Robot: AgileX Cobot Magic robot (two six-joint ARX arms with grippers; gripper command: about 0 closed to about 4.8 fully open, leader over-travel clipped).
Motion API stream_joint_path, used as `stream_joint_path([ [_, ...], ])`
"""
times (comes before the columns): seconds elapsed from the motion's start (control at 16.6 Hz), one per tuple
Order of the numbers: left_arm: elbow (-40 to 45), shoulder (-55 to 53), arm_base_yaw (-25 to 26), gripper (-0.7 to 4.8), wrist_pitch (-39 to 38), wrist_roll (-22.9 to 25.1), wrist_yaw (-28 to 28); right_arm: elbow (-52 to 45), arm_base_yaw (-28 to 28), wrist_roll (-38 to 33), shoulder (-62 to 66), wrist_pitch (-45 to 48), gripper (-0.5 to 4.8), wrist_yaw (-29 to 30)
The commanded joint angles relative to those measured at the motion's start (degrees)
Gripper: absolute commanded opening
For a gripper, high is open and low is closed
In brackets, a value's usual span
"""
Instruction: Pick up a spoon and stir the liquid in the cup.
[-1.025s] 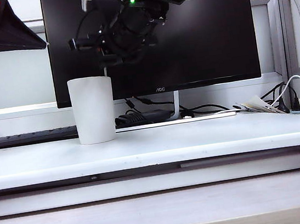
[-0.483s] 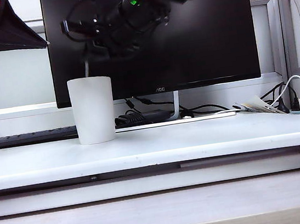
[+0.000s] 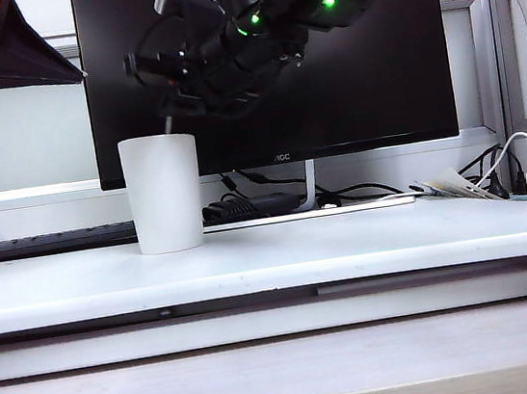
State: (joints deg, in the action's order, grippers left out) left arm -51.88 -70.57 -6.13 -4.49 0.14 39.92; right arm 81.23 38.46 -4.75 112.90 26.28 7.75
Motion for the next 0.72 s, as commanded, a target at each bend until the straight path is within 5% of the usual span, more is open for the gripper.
stream_joint_path([
  [0.06, -0.26, 0.22, 0.02, -0.05, 0.79, -0.15, 0.35, 0.52, 0.44, -1.46, -1.05, -1.73, -0.07, 7.56],
  [0.24, -0.26, 0.22, 0.02, -0.05, 0.79, -0.15, 0.37, 0.52, -0.28, 0.39, -3.69, -9.77, -0.07, 6.86],
  [0.36, -0.26, 0.22, 0.02, -0.05, 0.92, -0.15, 0.17, 0.55, -0.46, 6.91, -5.46, -11.87, -0.08, -3.56],
  [0.42, -0.26, 0.22, 0.02, -0.05, 0.98, -0.15, 0.17, 0.55, -0.48, 7.19, -5.38, -9.77, -0.07, -4.20],
  [0.72, -0.26, 0.22, 0.02, -0.05, 0.96, -0.15, 0.17, 4.96, 0.04, 0.02, -1.42, -1.57, -0.07, 1.44],
])
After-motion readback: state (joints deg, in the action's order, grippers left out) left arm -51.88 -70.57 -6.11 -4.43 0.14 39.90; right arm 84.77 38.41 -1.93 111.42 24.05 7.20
